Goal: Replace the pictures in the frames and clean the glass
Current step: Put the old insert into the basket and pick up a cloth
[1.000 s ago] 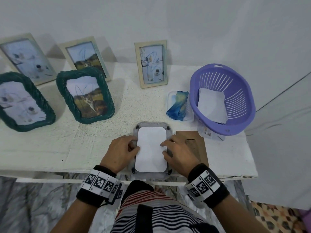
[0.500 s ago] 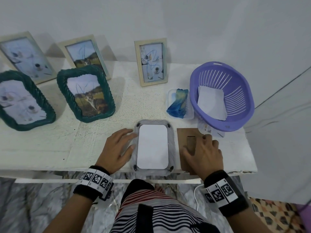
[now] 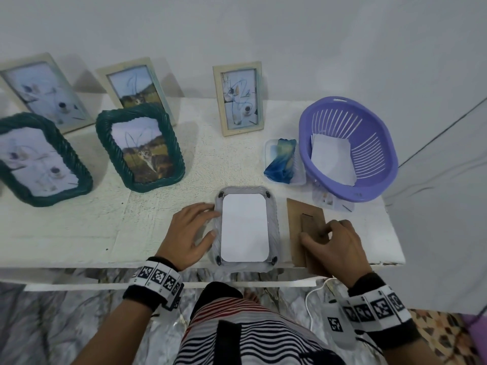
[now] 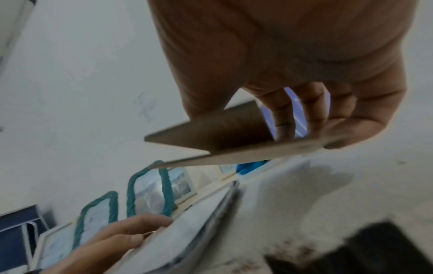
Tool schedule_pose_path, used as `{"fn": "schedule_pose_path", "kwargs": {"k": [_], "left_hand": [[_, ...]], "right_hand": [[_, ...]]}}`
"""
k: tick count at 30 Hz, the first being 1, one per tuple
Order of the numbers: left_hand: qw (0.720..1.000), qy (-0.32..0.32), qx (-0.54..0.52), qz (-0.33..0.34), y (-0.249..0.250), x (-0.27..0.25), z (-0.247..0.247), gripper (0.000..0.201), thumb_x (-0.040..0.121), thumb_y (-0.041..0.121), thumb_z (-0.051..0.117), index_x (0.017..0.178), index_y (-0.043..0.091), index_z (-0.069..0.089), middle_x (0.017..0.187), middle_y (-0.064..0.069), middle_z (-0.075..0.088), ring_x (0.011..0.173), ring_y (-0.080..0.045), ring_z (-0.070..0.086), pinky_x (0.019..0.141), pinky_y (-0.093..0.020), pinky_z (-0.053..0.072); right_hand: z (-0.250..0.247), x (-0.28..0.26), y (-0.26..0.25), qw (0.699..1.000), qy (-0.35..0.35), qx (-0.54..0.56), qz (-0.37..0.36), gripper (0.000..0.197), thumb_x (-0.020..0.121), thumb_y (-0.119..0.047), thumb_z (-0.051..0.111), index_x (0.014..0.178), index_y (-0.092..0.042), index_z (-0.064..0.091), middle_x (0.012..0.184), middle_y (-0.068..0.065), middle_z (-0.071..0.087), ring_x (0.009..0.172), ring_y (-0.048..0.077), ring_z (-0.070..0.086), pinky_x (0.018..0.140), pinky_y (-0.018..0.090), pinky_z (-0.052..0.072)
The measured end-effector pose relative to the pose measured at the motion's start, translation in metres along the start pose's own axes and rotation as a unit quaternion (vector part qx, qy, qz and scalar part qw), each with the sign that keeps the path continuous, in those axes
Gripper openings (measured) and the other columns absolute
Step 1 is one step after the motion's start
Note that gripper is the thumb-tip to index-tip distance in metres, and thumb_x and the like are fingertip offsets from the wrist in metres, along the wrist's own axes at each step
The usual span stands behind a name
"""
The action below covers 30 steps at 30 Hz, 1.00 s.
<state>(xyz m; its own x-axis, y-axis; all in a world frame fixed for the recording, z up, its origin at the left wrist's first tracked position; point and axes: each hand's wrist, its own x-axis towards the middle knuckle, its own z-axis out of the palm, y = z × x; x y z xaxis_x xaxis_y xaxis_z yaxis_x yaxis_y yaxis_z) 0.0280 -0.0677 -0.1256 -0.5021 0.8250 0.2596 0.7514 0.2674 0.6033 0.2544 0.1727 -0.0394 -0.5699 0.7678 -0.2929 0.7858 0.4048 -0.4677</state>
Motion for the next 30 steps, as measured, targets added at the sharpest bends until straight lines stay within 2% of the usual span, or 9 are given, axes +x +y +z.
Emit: {"fn": "schedule_pose_path", "kwargs": {"k": [5, 9, 13, 23, 27, 30], "left_hand": [[1.0, 0.009, 0.014, 0.011, 0.004, 0.0, 0.0, 0.038, 0.092, 0.041, 0.052, 0.124, 0.025, 0.064, 0.133, 0.005, 0.054, 0.127, -0.016, 0.047, 0.101, -0.04, 0.036], [1.0, 0.006, 0.013, 0.003, 0.005, 0.001, -0.002, 0.035, 0.093, 0.042, 0.052, 0.123, 0.029, 0.063, 0.133, 0.007, 0.054, 0.128, -0.015, 0.046, 0.101, -0.042, 0.036], [1.0, 0.005, 0.02, 0.001, 0.004, 0.001, -0.001, 0.033, 0.093, 0.041, 0.054, 0.123, 0.03, 0.065, 0.134, 0.007, 0.054, 0.127, -0.015, 0.047, 0.1, -0.043, 0.038], [1.0, 0.003, 0.017, -0.006, 0.003, 0.001, -0.001, 0.032, 0.094, 0.042, 0.053, 0.121, 0.031, 0.065, 0.133, 0.007, 0.054, 0.126, -0.017, 0.047, 0.1, -0.045, 0.038], [1.0, 0.0, 0.018, -0.007, 0.003, 0.001, -0.001, 0.033, 0.094, 0.043, 0.052, 0.121, 0.031, 0.066, 0.133, 0.006, 0.054, 0.126, -0.017, 0.047, 0.099, -0.045, 0.038], [1.0, -0.003, 0.016, -0.013, 0.002, 0.001, -0.001, 0.035, 0.094, 0.045, 0.05, 0.123, 0.032, 0.065, 0.134, 0.007, 0.054, 0.127, -0.016, 0.047, 0.1, -0.046, 0.038]], "right_hand": [[0.009, -0.012, -0.041, 0.997, 0.015, -0.004, -0.072, 0.046, 0.07, -0.056, 0.067, 0.081, -0.015, 0.049, 0.096, 0.001, 0.04, 0.087, 0.024, 0.049, 0.075, 0.031, 0.041], [0.034, -0.014, -0.082, 0.989, -0.021, -0.068, -0.13, 0.053, 0.074, -0.059, 0.057, 0.105, -0.018, 0.046, 0.104, 0.002, 0.034, 0.096, 0.023, 0.04, 0.078, 0.031, 0.041], [0.053, -0.01, -0.104, 0.982, -0.019, -0.108, -0.152, 0.067, 0.078, -0.059, 0.054, 0.119, -0.008, 0.043, 0.121, 0.009, 0.033, 0.104, 0.027, 0.039, 0.08, 0.034, 0.043], [0.07, -0.002, -0.103, 0.979, -0.041, -0.135, -0.15, 0.083, 0.081, -0.061, 0.052, 0.135, 0.0, 0.035, 0.137, 0.015, 0.029, 0.11, 0.029, 0.039, 0.083, 0.033, 0.043], [0.071, 0.0, -0.101, 0.976, -0.044, -0.142, -0.159, 0.085, 0.083, -0.063, 0.051, 0.137, -0.001, 0.033, 0.137, 0.017, 0.029, 0.111, 0.029, 0.04, 0.085, 0.034, 0.044], [0.071, 0.001, -0.098, 0.974, -0.044, -0.136, -0.173, 0.081, 0.082, -0.066, 0.052, 0.132, -0.006, 0.036, 0.134, 0.016, 0.031, 0.109, 0.03, 0.041, 0.083, 0.036, 0.045]]}}
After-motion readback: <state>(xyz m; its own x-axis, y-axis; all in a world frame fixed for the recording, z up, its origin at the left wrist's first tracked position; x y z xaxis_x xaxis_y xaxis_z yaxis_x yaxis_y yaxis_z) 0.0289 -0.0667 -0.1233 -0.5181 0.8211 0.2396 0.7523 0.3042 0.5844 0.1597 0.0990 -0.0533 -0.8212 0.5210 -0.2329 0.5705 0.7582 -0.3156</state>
